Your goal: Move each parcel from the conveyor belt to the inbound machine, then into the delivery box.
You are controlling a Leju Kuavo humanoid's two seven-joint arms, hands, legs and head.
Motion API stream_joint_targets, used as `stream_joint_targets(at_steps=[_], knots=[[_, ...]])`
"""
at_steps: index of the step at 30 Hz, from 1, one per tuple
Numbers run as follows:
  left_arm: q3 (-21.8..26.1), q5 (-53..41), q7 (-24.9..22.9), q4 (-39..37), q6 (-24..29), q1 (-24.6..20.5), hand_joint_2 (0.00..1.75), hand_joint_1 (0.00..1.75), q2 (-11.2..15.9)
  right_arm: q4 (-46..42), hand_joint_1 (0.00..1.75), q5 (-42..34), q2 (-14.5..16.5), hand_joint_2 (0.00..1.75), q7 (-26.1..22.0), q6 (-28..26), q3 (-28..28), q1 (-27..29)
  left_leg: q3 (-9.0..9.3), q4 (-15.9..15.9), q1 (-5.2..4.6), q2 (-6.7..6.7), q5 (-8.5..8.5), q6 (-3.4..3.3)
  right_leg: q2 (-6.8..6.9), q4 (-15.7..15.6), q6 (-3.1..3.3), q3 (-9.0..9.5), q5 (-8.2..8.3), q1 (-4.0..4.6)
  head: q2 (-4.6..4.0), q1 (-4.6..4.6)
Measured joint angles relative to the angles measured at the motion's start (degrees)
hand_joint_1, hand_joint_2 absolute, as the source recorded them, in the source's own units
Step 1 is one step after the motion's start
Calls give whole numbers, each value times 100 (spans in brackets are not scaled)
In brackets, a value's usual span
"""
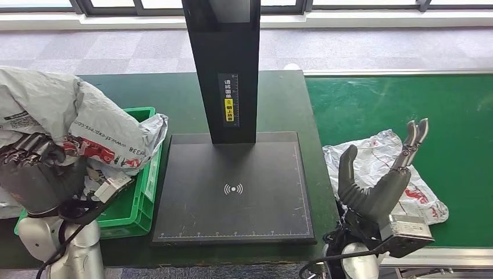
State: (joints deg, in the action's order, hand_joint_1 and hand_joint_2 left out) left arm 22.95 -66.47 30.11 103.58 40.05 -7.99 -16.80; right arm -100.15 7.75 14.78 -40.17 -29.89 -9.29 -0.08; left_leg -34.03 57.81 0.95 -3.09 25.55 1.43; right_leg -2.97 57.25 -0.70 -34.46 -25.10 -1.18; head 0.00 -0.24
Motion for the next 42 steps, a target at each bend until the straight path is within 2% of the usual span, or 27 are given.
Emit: stream_joint_targets(at_steps=[8,11,15,18,22,31,37,41,42], knots=[[820,-430,-264,-590,-1,-171,175,170,-65,-9,0,96,3,175,0,81,2,82,0,0,-1,0,0,0,0,-2,0,0,1,-1,0,-1],[821,-835,-780,-768,-1,-212,175,159,-79,-57,0,181,15,175,-1,118,4,161,1,1,-1,1,0,0,-2,-2,0,-2,1,-1,0,-1],[687,-1330,-1350,-1058,-5,-277,175,159,-90,-148,0,228,21,175,-1,5,4,248,0,1,-1,2,1,1,-3,-2,1,-3,1,0,0,0],[537,-1461,-1540,-1208,-6,-317,175,159,-91,-190,0,260,26,175,-1,-44,4,294,0,1,-1,4,1,1,-4,-2,1,-3,1,0,0,0],[451,-1485,-1570,-1315,-6,-340,175,0,-93,-216,0,263,26,175,-1,-56,4,318,1,1,-1,8,1,1,-9,-2,1,-4,1,-1,0,0],[422,-1391,-1265,-1640,-6,-420,175,0,-98,-230,0,232,26,175,0,-58,4,322,1,1,-1,8,1,1,-10,-2,1,-3,2,0,0,0],[424,-1381,-1230,-1868,-6,-494,175,0,-114,-232,0,232,26,175,0,-62,4,322,0,1,-1,8,1,1,-10,-2,1,-4,2,0,0,0],[424,-1319,-1195,-1966,-6,-542,0,0,-124,-232,0,248,25,175,0,-64,4,325,1,1,-1,8,1,1,-10,-2,2,-3,2,0,0,0],[424,-1282,-1170,-1982,-6,-548,0,0,-125,-232,0,250,25,175,0,-65,4,328,0,1,-1,8,1,1,-10,-2,2,-3,2,0,0,0]])
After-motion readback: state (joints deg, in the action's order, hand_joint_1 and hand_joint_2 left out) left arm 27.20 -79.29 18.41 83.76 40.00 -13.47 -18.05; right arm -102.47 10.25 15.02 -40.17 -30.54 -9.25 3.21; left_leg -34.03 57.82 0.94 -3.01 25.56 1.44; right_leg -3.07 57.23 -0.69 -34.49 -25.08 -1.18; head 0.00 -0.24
